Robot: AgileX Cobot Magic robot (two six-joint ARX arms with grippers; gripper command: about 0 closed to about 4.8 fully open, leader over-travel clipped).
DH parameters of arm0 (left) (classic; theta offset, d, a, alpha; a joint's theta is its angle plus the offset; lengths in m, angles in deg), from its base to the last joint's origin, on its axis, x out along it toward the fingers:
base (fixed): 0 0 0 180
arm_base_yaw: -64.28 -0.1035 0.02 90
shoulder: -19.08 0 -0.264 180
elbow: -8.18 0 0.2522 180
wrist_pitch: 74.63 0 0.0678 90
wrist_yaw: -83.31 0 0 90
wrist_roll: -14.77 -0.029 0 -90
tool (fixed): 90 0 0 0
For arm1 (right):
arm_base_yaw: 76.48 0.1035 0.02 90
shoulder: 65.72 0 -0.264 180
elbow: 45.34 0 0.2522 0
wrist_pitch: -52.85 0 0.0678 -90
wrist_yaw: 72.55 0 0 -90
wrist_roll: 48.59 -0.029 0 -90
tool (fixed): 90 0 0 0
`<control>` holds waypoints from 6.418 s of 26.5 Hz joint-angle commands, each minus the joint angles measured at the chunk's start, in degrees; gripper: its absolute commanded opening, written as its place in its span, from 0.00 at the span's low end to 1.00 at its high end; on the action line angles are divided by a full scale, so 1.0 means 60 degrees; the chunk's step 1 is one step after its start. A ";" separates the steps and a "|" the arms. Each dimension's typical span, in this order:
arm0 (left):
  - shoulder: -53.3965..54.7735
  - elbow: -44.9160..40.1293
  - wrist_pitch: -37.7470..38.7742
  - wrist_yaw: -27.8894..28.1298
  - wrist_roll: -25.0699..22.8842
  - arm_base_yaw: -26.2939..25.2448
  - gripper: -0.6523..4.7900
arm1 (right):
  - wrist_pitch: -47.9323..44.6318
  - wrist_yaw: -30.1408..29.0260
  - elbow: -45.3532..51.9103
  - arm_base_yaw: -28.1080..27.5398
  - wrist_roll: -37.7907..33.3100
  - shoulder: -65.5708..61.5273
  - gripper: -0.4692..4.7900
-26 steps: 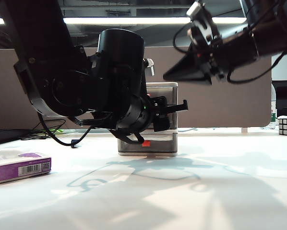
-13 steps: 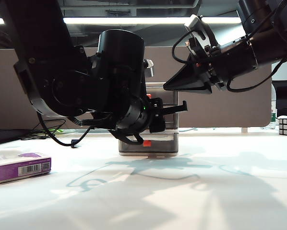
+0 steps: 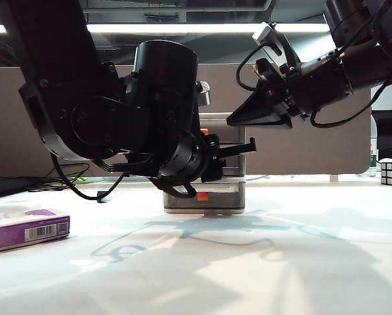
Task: Open the second layer of the drawer on the table, pick up a pack of napkins on the table and put it in, and finally close the drawer.
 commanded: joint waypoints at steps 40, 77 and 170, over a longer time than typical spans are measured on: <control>-0.1956 -0.2200 0.1392 0.0240 0.1319 0.1224 0.11 | -0.0674 0.0590 -0.1009 0.0058 -0.0175 -0.1166 0.08; -0.7162 -0.3024 1.0673 0.0186 -0.0015 0.1840 0.70 | -0.0590 0.0076 -0.1009 0.0069 -0.0499 -0.1162 0.08; -0.7078 -0.2856 0.8535 -0.9723 -0.5898 -0.5785 0.56 | 0.0266 -0.0812 -0.0998 0.0073 -0.0856 -0.1162 0.08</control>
